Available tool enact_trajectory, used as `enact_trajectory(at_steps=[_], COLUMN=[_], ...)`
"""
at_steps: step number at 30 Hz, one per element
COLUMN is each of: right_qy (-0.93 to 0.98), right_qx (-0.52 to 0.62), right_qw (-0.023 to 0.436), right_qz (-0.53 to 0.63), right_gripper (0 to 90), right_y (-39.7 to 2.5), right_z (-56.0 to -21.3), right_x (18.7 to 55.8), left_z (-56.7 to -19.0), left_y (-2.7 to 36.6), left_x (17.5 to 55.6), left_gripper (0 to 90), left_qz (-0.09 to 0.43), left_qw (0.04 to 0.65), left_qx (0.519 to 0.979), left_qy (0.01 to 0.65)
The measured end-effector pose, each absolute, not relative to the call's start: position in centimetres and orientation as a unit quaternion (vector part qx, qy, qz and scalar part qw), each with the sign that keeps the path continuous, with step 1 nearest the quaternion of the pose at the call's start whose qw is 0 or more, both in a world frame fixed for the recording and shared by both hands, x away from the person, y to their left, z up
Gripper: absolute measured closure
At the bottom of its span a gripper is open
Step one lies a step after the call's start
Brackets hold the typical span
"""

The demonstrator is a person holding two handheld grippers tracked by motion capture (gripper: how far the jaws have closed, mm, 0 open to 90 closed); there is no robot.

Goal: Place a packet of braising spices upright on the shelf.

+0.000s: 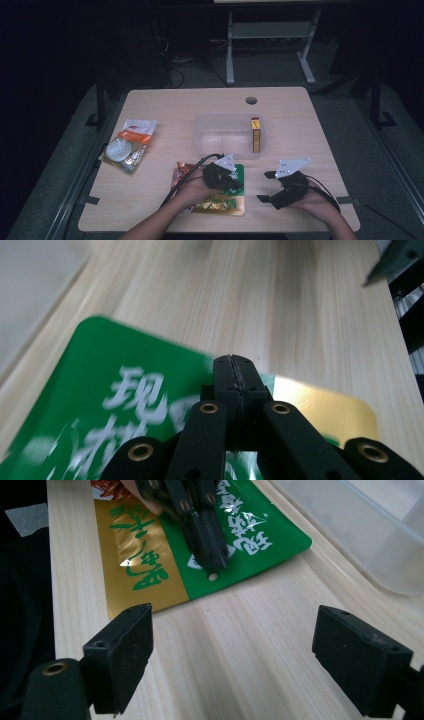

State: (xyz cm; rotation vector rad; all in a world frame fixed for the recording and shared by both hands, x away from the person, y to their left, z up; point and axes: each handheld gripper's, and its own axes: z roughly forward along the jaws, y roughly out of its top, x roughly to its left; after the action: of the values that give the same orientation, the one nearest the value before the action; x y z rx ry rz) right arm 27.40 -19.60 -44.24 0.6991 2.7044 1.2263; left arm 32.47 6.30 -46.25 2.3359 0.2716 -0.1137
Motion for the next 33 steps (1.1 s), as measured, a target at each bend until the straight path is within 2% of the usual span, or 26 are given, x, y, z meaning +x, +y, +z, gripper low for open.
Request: enact_trajectory(at_steps=[4, 7, 12, 19, 26, 33], right_qy=[0.885, 0.885, 0.886, 0.887, 0.887, 0.888], right_qx=[0.231, 0.230, 0.231, 0.231, 0.232, 0.233], right_qw=[0.046, 0.046, 0.045, 0.044, 0.043, 0.041], right_qz=[0.402, 0.402, 0.399, 0.396, 0.396, 0.395], right_gripper=[16.2, 16.2, 16.2, 16.2, 16.3, 16.2], right_y=[-19.7, -19.6, -19.4, -19.2, -19.2, -19.3], right_z=[-44.3, -44.2, -44.3, -44.4, -44.5, -44.5], right_x=[27.5, 27.4, 27.4, 27.4, 27.5, 27.6], left_z=[-45.7, -45.3, -44.9, -44.2, -45.8, -46.4], left_y=[8.6, 12.2, 16.1, 21.7, 22.0, 21.9], left_x=[32.3, 32.5, 33.0, 36.5, 38.5, 38.9], left_gripper=[90.0, 90.0, 90.0, 90.0, 90.0, 90.0], left_qz=[-0.031, -0.015, 0.014, 0.064, 0.055, 0.039], left_qw=[0.373, 0.368, 0.355, 0.360, 0.345, 0.361], left_qx=[0.920, 0.919, 0.919, 0.897, 0.901, 0.891], left_qy=[0.115, 0.141, 0.171, 0.246, 0.257, 0.271])
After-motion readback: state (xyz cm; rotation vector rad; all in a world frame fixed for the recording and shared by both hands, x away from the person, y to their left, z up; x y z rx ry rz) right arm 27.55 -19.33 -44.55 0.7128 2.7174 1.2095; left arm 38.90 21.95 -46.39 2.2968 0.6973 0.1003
